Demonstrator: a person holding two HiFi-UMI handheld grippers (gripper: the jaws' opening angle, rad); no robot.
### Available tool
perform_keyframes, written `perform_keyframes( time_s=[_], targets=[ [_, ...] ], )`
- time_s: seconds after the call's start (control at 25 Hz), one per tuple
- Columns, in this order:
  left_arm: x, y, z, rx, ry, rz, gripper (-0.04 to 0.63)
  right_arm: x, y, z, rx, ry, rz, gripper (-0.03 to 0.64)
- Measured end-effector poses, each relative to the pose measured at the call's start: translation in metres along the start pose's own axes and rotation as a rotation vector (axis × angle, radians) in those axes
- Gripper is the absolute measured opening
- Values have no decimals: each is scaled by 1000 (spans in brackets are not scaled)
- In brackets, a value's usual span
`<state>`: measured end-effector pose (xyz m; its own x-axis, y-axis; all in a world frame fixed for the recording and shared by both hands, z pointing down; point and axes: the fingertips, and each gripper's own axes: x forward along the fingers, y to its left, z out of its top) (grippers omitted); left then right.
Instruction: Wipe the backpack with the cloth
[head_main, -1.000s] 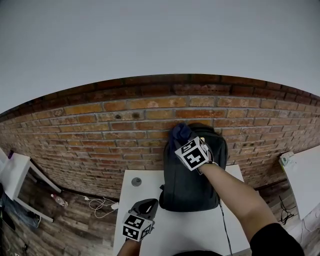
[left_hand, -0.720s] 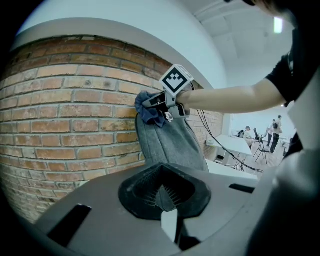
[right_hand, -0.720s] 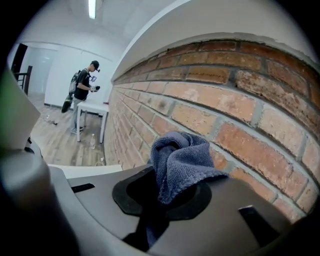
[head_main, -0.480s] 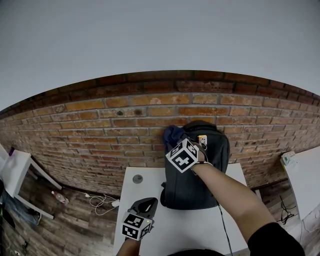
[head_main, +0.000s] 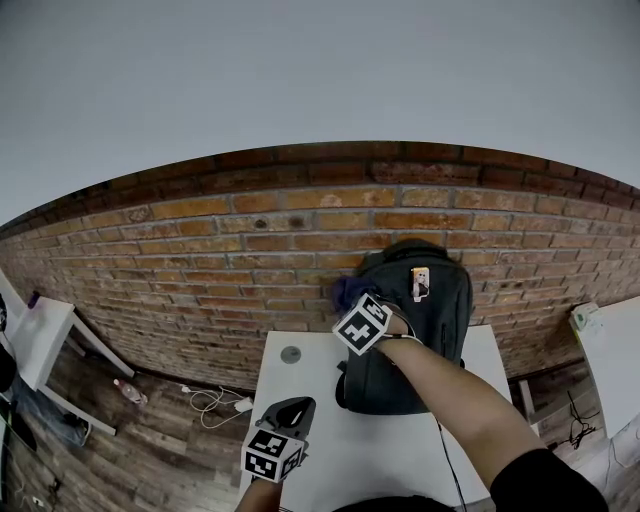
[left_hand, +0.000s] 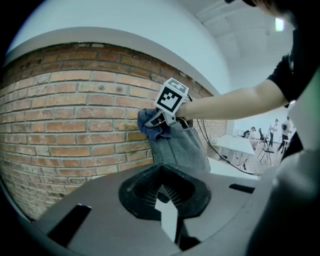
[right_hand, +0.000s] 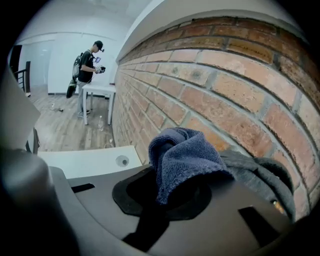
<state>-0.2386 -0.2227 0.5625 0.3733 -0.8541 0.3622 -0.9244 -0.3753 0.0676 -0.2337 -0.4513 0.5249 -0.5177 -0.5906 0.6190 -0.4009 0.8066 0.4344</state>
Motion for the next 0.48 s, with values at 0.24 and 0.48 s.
perform_keyframes(
  time_s=[0.24, 0.48],
  targets=[
    [-10, -3, -5, 2, -4, -13, -18, 4, 32, -19, -102, 93, 0, 52],
    [-29, 5, -10, 2, -12, -3, -18, 6, 64, -37, -170, 155, -4, 52]
  ],
)
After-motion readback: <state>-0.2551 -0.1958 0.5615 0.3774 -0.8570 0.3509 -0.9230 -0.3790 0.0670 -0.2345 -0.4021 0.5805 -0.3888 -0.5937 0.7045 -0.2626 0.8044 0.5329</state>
